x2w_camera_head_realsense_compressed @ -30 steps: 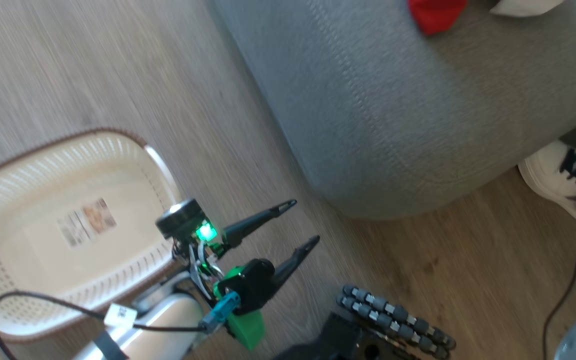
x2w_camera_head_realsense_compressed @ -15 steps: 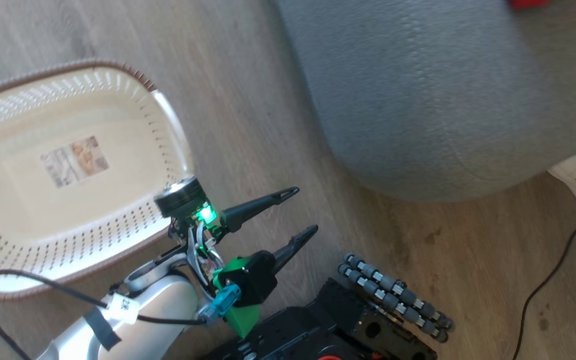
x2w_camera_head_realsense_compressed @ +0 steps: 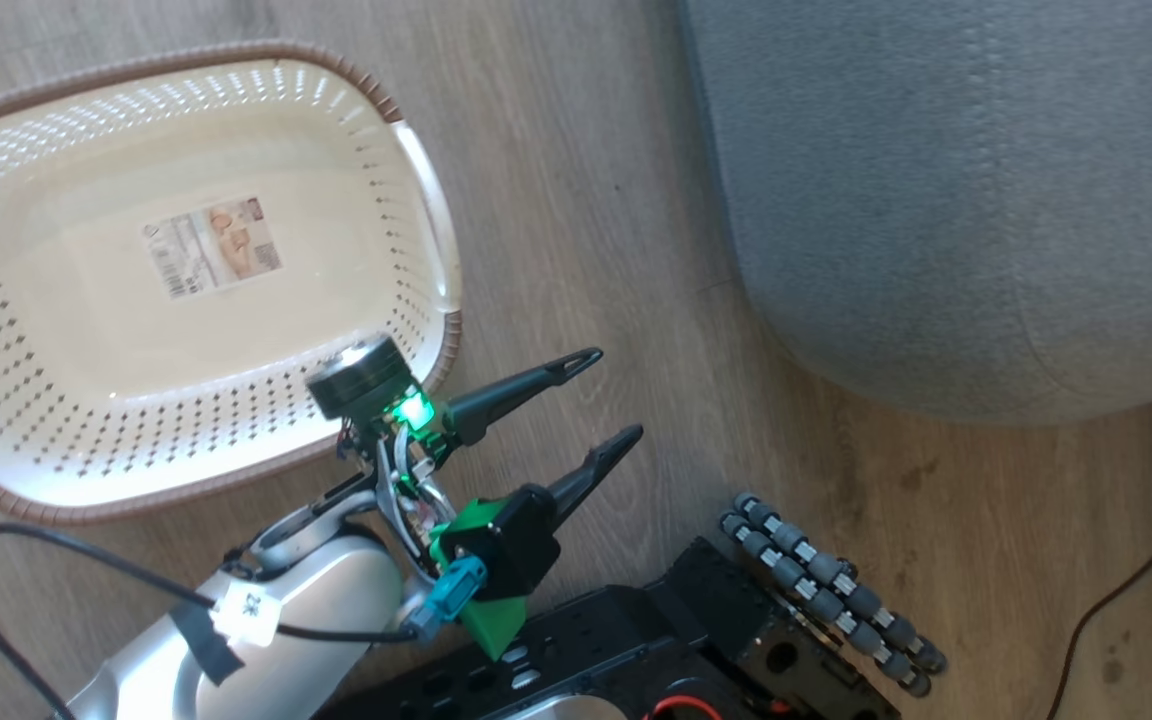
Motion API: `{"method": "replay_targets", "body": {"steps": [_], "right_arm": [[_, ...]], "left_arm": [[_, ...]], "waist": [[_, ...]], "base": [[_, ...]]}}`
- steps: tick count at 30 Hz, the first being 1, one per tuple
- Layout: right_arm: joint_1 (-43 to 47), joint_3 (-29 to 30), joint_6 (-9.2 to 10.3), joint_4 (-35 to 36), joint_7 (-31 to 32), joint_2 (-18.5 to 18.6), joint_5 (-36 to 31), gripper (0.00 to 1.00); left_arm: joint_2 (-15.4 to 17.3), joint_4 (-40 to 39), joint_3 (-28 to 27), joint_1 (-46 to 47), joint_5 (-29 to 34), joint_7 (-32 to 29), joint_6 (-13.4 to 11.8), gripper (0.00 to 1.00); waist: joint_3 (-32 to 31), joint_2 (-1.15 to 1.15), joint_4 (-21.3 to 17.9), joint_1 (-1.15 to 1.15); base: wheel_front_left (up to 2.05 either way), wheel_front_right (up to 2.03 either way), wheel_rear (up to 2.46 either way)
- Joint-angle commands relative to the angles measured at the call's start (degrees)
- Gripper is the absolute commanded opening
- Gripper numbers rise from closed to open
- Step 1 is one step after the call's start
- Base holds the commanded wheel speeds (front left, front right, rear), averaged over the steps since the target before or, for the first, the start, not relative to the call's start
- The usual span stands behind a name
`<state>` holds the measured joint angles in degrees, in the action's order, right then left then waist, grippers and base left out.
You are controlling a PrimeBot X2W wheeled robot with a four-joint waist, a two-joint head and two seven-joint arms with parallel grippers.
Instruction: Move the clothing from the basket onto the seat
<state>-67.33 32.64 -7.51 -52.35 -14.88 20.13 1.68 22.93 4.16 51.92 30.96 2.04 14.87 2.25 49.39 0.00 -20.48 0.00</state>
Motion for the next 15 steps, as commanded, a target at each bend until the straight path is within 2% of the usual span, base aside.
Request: {"method": "replay_targets", "body": {"steps": [1, 7, 14, 15], "right_arm": [[-1.9, -0.6, 0.02, -0.7, -0.1, 2.7, -0.9, 0.00], [-4.7, -2.9, 0.02, -7.9, -0.1, 4.1, -1.7, 0.00], [-6.0, -4.8, 0.02, -10.7, -0.1, 5.0, -1.7, 0.00], [-6.0, -4.8, 0.02, -10.5, -0.1, 5.1, -1.8, 0.12]], "left_arm": [[-0.2, -2.0, -0.4, 0.5, -0.2, 0.1, -0.6, 1.00], [-1.1, -1.9, 0.5, 1.8, -0.7, 0.1, -1.5, 1.00], [-1.6, -1.7, 1.1, 3.0, -1.3, 0.1, -2.3, 1.00], [-1.7, -1.7, 1.2, 3.1, -1.3, 0.1, -2.3, 1.00]], "waist": [[0.6, 0.00, 0.9, 0.00], [1.1, 0.00, 2.2, 0.00], [1.0, 0.00, 2.9, 0.00], [0.9, 0.00, 2.9, 0.00]], "base": [[0.00, 0.00, 0.00], [0.00, 0.00, 0.00], [0.00, 0.00, 0.00], [0.00, 0.00, 0.00]]}}
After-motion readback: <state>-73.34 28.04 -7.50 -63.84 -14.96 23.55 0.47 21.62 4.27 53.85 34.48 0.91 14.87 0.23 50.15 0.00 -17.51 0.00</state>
